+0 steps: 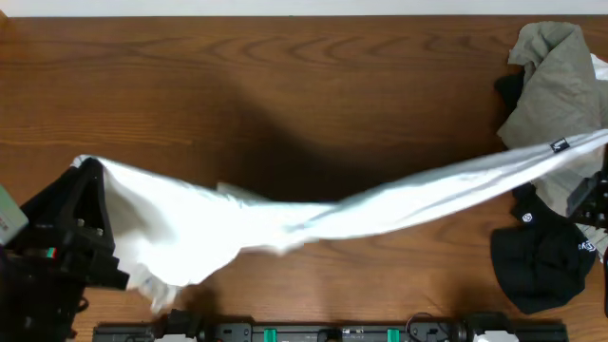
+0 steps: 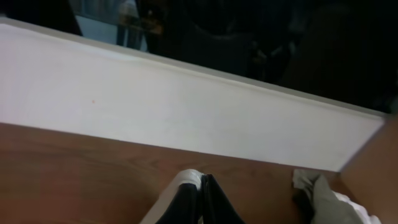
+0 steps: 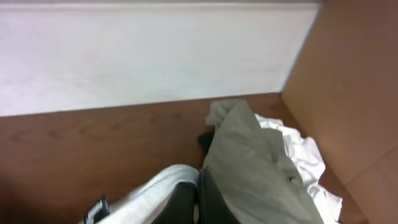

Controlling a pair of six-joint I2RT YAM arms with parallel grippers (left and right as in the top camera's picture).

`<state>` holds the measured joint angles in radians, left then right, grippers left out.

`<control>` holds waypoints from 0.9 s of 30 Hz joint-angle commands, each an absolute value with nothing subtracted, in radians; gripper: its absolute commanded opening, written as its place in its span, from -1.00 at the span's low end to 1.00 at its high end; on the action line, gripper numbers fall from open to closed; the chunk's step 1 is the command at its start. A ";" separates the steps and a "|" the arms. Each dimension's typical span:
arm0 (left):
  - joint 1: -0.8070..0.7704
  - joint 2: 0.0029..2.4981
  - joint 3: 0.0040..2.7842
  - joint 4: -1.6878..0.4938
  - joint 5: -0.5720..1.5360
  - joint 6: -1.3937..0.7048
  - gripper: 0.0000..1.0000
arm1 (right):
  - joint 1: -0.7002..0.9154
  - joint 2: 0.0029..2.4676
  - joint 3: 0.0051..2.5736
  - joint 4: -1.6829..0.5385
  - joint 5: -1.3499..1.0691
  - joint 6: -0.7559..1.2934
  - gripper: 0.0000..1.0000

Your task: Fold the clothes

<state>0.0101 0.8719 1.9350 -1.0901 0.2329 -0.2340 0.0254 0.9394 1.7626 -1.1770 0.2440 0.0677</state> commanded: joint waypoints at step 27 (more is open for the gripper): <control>0.037 1.755 2.550 -0.902 0.228 -0.076 -0.89 | -0.021 1.767 2.392 -1.016 0.346 0.096 -0.98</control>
<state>0.0196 1.8469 2.4023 -0.8734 0.2287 -0.1020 -0.0002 1.8217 2.2601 -0.9668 0.2821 0.0795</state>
